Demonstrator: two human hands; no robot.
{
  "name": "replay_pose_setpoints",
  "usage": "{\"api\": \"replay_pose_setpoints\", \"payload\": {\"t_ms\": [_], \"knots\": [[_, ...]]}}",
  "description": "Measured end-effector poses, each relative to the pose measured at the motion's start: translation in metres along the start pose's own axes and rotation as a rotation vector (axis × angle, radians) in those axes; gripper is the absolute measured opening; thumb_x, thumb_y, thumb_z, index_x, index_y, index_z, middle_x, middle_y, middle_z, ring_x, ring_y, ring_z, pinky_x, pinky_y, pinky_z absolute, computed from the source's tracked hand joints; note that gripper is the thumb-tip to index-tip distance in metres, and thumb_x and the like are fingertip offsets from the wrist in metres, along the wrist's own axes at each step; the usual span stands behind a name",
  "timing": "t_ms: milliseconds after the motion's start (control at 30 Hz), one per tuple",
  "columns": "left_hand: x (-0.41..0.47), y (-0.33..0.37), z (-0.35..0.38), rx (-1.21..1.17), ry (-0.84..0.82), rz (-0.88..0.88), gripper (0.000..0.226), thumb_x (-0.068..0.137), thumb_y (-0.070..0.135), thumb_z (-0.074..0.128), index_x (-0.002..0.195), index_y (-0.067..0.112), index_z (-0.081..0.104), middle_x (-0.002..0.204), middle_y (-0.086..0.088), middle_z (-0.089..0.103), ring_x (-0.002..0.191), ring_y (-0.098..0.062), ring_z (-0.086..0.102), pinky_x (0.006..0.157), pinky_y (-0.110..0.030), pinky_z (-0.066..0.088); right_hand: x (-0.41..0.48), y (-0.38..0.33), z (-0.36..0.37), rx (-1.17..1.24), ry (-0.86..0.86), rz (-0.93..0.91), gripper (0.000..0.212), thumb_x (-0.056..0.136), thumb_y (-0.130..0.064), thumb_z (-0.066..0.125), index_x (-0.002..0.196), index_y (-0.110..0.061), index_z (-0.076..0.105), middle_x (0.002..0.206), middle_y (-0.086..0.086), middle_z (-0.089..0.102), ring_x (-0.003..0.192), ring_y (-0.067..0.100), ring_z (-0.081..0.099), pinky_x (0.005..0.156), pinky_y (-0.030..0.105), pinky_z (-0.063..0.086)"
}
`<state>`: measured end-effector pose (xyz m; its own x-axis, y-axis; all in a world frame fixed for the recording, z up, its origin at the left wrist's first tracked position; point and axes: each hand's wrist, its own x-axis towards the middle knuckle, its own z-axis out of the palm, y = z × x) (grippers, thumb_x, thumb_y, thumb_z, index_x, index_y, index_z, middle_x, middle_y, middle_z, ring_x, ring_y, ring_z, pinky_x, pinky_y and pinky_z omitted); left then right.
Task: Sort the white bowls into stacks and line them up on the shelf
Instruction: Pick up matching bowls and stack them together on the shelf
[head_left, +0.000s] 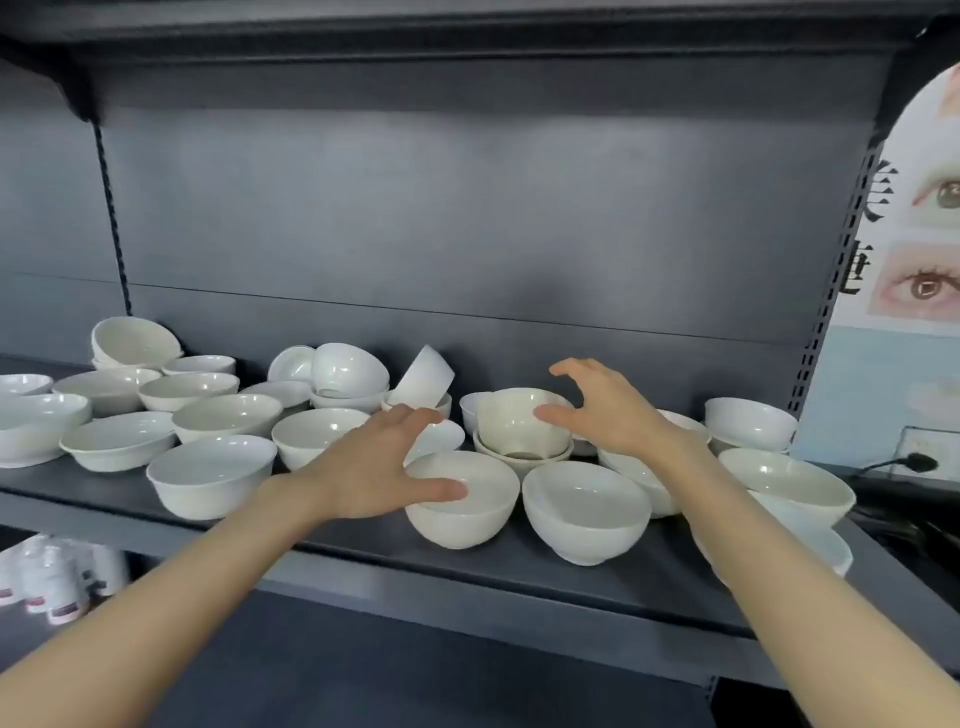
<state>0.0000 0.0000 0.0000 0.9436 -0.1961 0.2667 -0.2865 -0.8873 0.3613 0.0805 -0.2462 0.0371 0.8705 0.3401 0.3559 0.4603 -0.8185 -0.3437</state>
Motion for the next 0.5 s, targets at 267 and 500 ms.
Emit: {"api": "replay_pose_setpoints", "payload": {"t_ms": [267, 500], "knots": [[-0.003, -0.01, 0.024, -0.124, -0.107, -0.103, 0.096, 0.061, 0.072, 0.069, 0.14, 0.035, 0.032, 0.134, 0.017, 0.034, 0.121, -0.008, 0.039, 0.104, -0.03, 0.039, 0.018, 0.016, 0.013, 0.228, -0.026, 0.003, 0.029, 0.084, -0.035, 0.07, 0.107, -0.02, 0.062, 0.107, 0.002, 0.066, 0.101, 0.02, 0.06, 0.084, 0.035, 0.051], [-0.007, -0.016, 0.034, -0.242, -0.069, -0.17, 0.083, 0.058, 0.066, 0.076, 0.127, 0.032, 0.044, 0.118, 0.016, 0.043, 0.108, -0.005, 0.05, 0.097, -0.027, 0.045, 0.029, 0.028, 0.019, 0.259, -0.034, -0.017, 0.013, 0.087, -0.026, 0.068, 0.1, -0.023, 0.066, 0.1, 0.002, 0.069, 0.098, 0.02, 0.062, 0.083, 0.029, 0.046]]}}
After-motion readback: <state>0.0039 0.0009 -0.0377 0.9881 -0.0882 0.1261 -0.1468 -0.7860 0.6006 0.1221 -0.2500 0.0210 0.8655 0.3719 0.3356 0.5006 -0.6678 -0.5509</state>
